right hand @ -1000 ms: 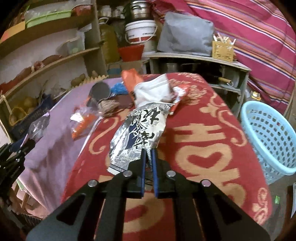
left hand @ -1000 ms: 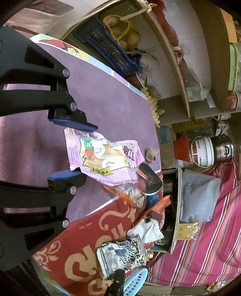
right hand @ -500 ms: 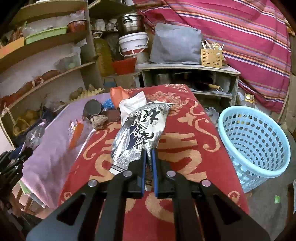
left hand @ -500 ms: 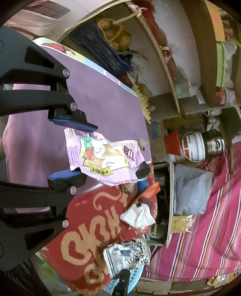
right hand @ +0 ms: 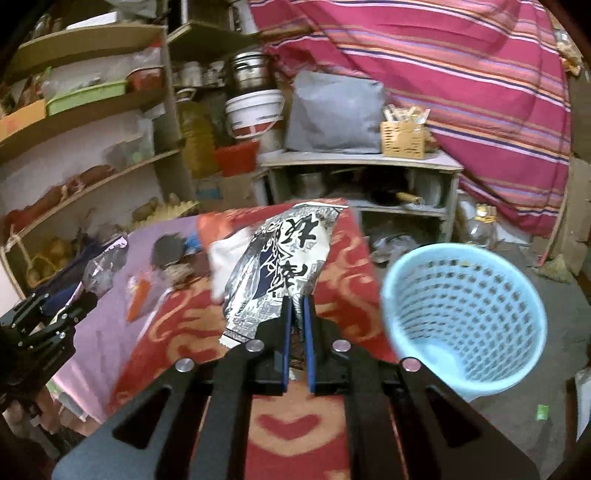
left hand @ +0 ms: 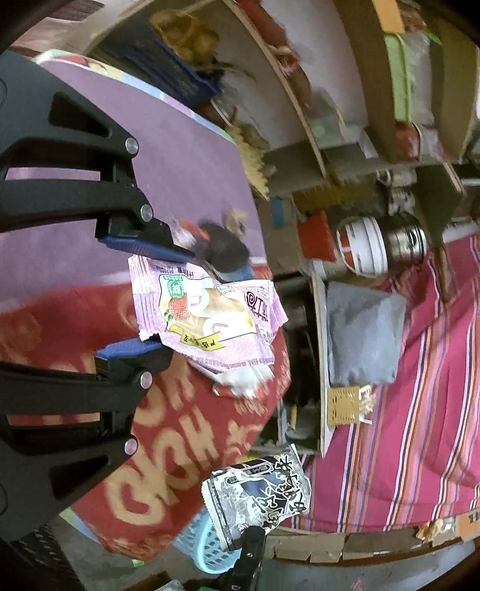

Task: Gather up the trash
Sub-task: 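Carry both wrappers over the light-blue basket with both grippers, then open both grippers to drop the wrappers into the basket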

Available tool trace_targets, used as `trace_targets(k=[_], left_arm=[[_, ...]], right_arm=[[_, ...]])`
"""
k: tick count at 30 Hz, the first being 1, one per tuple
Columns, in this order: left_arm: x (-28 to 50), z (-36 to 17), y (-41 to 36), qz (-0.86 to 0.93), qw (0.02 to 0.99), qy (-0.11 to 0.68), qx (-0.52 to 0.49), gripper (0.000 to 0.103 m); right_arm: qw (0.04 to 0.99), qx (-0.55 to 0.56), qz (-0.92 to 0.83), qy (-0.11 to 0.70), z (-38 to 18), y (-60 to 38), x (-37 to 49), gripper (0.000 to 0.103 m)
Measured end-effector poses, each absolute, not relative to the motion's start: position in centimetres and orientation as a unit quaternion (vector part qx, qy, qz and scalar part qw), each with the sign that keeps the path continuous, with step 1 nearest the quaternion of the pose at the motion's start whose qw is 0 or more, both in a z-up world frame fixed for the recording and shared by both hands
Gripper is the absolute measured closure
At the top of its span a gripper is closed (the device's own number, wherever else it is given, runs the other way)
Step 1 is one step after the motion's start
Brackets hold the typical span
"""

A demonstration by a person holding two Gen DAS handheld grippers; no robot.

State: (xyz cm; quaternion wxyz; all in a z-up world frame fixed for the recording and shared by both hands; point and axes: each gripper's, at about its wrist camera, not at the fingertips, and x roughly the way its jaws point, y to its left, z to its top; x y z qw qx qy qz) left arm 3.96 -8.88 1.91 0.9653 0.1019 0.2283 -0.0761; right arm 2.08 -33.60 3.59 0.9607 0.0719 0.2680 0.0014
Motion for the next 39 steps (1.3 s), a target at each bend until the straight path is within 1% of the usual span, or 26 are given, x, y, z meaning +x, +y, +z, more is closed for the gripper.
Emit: trace_targets(k=[7, 11, 19, 25, 28, 30, 31, 33, 35, 39], left_arm=[[6.9, 2.8, -18.5, -0.143, 0.962, 0.212, 0.097, 0.066], [8.0, 2.5, -23.6, -0.179, 0.955, 0.216, 0.097, 0.066], [8.9, 0.0, -32.4, -0.248, 0.932, 0.242, 0.108, 0.066], [9.6, -1.7, -36.4, -0.271, 0.920, 0.259, 0.117, 0.064], [10.1, -2.0, -37.2, -0.284, 0.913, 0.269, 0.113, 0.057], [10.1, -2.0, -37.2, -0.288, 0.911, 0.272, 0.112, 0.045], [10.1, -1.9, -37.2, -0.289, 0.911, 0.273, 0.110, 0.042], [9.9, -1.8, -36.8, -0.290, 0.911, 0.273, 0.104, 0.032], [9.7, -1.5, -36.2, -0.288, 0.913, 0.271, 0.098, 0.030], [9.1, -0.3, -33.8, -0.257, 0.929, 0.250, 0.092, 0.018]], right_arm=[[0.958, 0.083, -0.072, 0.266, 4.5, -42.3, 2.7, 0.096], [0.952, 0.093, -0.110, 0.272, 3.9, -47.4, 3.1, 0.096], [0.941, 0.117, -0.138, 0.285, 1.5, -52.1, 2.3, 0.096], [0.935, 0.134, -0.152, 0.292, 0.4, -54.8, 2.0, 0.096], [0.933, 0.137, -0.156, 0.293, 0.2, -55.5, 1.9, 0.096], [0.931, 0.142, -0.159, 0.296, -0.1, -55.7, 2.0, 0.096], [0.931, 0.143, -0.160, 0.296, -0.1, -55.9, 2.0, 0.096], [0.930, 0.146, -0.162, 0.296, -0.2, -55.9, 2.0, 0.096], [0.930, 0.146, -0.162, 0.297, -0.3, -55.8, 1.9, 0.096], [0.930, 0.145, -0.157, 0.299, -0.5, -55.5, 2.1, 0.096]])
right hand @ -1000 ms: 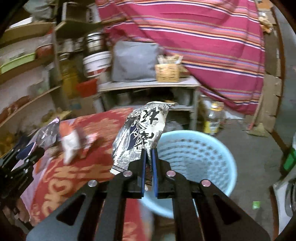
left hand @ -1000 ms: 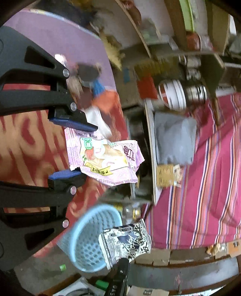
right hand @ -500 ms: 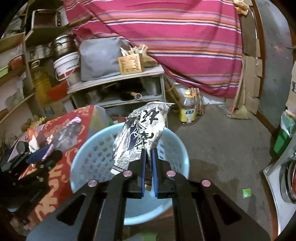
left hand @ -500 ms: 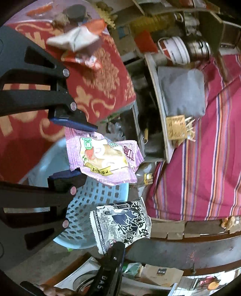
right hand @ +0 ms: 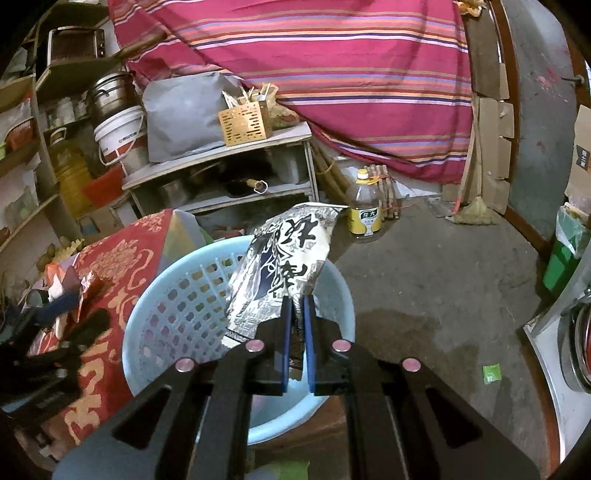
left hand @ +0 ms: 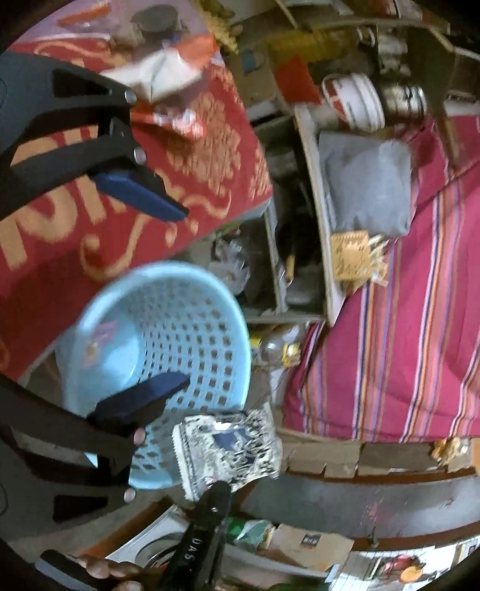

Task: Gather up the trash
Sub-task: 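Open both grippers to drop the wrappers into the basket, then move the left gripper to the orange-striped clear wrapper while the right gripper approaches the white tissue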

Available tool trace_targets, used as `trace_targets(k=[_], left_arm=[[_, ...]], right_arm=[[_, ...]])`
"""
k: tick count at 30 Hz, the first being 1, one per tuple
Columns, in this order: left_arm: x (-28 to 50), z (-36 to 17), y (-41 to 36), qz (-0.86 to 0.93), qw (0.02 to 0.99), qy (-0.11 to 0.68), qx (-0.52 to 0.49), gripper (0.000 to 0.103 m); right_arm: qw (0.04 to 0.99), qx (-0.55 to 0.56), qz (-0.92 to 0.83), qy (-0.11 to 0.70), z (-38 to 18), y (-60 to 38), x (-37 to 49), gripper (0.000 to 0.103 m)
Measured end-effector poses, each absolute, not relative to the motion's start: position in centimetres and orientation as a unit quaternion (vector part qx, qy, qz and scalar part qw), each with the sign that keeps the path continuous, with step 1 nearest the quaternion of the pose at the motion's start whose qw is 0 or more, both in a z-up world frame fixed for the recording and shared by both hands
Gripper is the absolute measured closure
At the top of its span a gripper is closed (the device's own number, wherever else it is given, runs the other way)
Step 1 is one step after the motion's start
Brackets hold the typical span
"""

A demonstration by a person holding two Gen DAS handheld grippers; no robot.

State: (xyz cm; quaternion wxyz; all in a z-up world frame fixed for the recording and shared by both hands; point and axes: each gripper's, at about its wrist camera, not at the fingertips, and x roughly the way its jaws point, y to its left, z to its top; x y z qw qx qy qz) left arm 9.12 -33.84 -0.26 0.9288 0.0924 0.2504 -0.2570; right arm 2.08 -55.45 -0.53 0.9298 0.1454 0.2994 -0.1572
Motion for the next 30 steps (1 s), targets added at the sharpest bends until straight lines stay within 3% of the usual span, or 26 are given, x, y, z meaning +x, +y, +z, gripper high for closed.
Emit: trace_targets(k=[10, 11, 13, 17, 22, 30], left_arm=[[8.9, 2.9, -25.5, -0.176, 0.954, 0.224, 0.089, 0.008], [9.0, 3.1, -24.5, -0.167, 0.957, 0.222, 0.089, 0.007], [9.1, 3.4, -22.7, -0.152, 0.960, 0.218, 0.089, 0.007], [9.5, 3.5, -19.2, -0.126, 0.964, 0.220, 0.082, 0.006], [9.7, 3.4, -14.8, -0.100, 0.968, 0.220, 0.071, 0.006], [9.7, 2.7, -9.1, -0.058, 0.973, 0.215, 0.060, 0.006]], right_arm=[[0.925, 0.144, -0.144, 0.322, -1.1, -52.7, 4.6, 0.091], [0.923, 0.139, -0.150, 0.326, -1.2, -52.3, 5.1, 0.082], [0.921, 0.137, -0.153, 0.330, -1.6, -51.8, 5.8, 0.040], [0.916, 0.124, -0.170, 0.343, -1.8, -50.4, 6.7, 0.038], [0.929, 0.119, -0.160, 0.310, 0.3, -47.9, 6.0, 0.024], [0.952, 0.094, -0.108, 0.270, 2.7, -40.0, 5.8, 0.021]])
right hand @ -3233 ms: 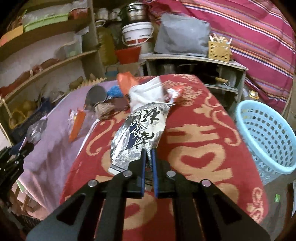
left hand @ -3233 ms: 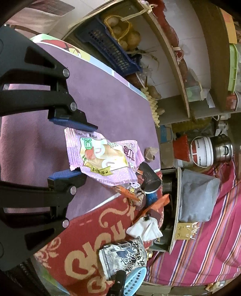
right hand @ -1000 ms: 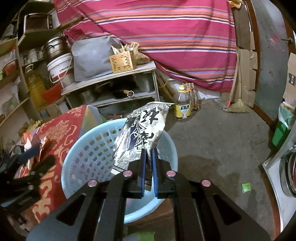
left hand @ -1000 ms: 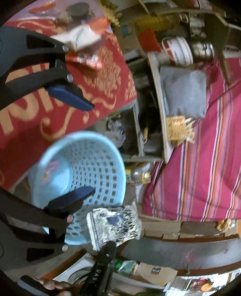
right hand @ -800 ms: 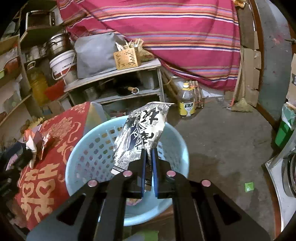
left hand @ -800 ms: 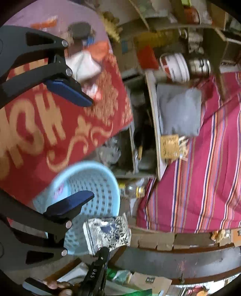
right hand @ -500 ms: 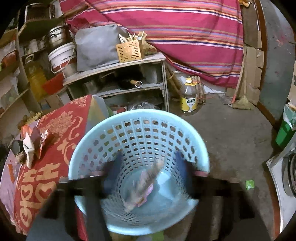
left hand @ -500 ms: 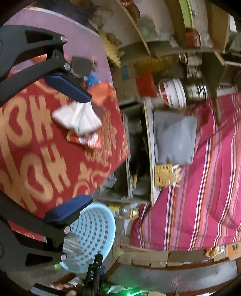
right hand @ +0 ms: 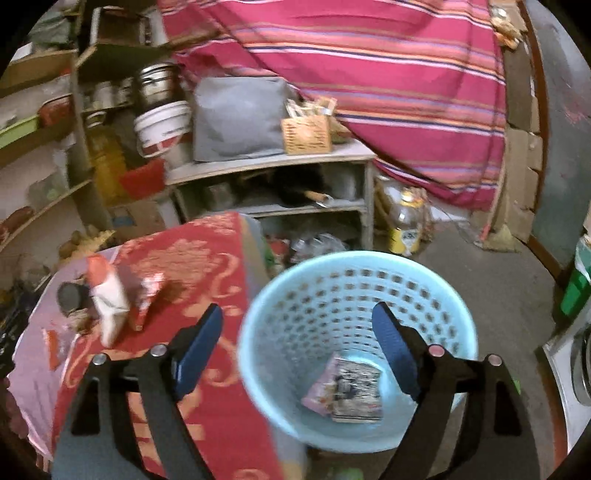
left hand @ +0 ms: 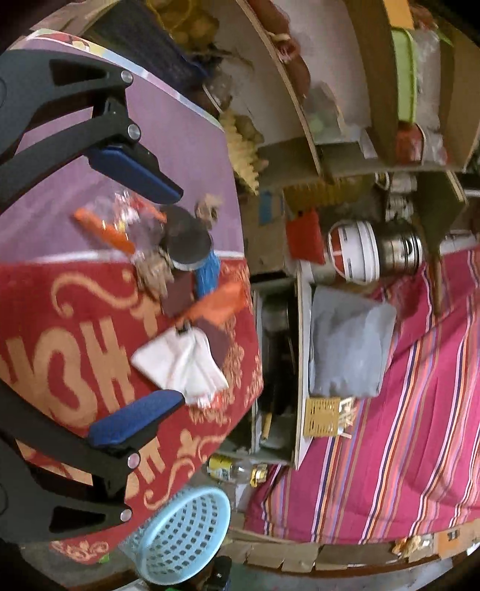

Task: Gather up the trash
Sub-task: 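Move the left gripper to the orange-striped clear wrapper while the right gripper approaches the white tissue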

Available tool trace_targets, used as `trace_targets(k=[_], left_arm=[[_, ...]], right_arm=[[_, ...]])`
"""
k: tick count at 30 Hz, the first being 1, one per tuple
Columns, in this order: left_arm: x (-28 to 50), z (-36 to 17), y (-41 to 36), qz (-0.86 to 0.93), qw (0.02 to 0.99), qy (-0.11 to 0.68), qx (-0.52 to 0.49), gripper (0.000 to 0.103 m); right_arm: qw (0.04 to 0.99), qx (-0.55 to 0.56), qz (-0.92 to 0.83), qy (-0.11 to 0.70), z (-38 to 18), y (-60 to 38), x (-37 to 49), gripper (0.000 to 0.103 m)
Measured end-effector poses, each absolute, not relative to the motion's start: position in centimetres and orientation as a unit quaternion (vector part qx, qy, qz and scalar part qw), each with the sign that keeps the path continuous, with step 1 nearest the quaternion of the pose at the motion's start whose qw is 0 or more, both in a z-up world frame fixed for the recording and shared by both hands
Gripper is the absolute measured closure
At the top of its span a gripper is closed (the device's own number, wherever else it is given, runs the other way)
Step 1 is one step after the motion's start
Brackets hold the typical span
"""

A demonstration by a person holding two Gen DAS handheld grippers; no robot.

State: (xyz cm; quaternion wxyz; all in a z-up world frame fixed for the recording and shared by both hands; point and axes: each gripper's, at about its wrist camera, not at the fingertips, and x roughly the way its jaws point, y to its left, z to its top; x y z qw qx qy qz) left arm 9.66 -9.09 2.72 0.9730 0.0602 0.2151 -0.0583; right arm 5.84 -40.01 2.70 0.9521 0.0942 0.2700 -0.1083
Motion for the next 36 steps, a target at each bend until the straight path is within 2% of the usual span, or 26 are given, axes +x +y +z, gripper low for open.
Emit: trace_targets(k=[12, 17, 19, 36], left_arm=[[10.3, 0.7, -1.8, -0.015, 0.971, 0.237, 0.026, 0.006], [10.7, 0.0, 0.2, -0.005, 0.969, 0.246, 0.009, 0.006], [10.8, -0.2, 0.8, -0.002, 0.969, 0.247, 0.002, 0.006], [12.2, -1.2, 3.4, 0.016, 0.966, 0.259, 0.000, 0.006]], right_arm=[[0.957, 0.038, -0.054, 0.284, 1.1, -29.7, 7.7, 0.021], [0.957, 0.032, -0.054, 0.284, 0.9, -28.5, 8.5, 0.020], [0.957, 0.031, -0.055, 0.282, 0.9, -28.3, 8.9, 0.013], [0.956, 0.017, -0.060, 0.285, 0.6, -26.3, 10.5, 0.012]])
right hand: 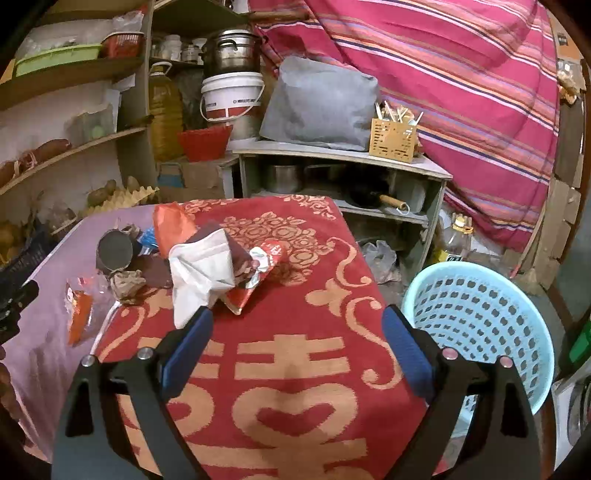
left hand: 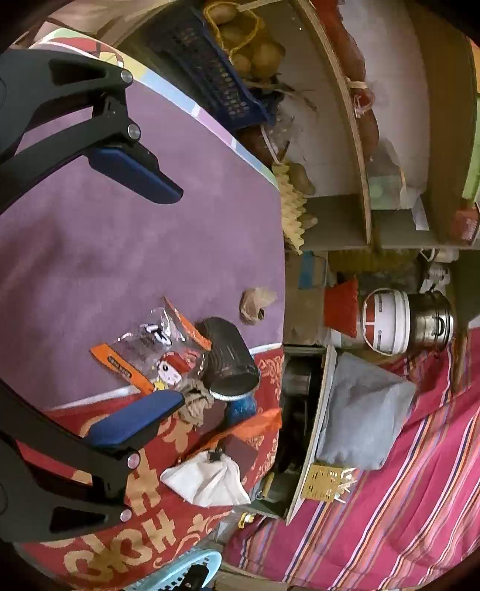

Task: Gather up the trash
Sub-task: 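Move the left gripper to the orange-striped clear wrapper while the right gripper approaches the white tissue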

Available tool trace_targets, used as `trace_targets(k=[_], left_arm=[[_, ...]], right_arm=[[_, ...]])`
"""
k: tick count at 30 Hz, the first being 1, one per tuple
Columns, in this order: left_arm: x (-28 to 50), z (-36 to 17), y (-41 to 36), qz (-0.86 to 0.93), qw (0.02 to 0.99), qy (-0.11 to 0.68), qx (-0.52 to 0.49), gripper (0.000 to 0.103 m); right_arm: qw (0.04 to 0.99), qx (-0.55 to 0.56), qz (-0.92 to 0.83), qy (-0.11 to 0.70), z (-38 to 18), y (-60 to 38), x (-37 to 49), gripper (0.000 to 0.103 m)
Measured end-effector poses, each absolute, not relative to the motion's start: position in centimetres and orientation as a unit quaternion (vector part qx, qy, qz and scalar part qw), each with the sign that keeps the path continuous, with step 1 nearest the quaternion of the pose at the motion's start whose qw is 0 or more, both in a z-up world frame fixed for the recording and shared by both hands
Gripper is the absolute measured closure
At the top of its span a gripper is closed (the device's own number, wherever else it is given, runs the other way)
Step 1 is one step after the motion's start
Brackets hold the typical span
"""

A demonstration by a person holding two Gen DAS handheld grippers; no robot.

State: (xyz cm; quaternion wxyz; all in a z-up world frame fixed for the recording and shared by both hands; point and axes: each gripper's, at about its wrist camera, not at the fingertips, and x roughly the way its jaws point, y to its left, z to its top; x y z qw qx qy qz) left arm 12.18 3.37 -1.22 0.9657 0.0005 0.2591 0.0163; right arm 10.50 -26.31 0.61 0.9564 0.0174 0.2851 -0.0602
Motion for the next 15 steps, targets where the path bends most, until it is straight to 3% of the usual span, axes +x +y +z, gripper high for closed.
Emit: trace_targets(k=[15], left_arm=[[12.5, -2.4, 4.5, 0.002, 0.955, 0.297, -0.003, 0.006]], right_arm=[[0.951, -0.004, -0.078, 0.299, -0.3, -24.9, 11.5, 0.010]])
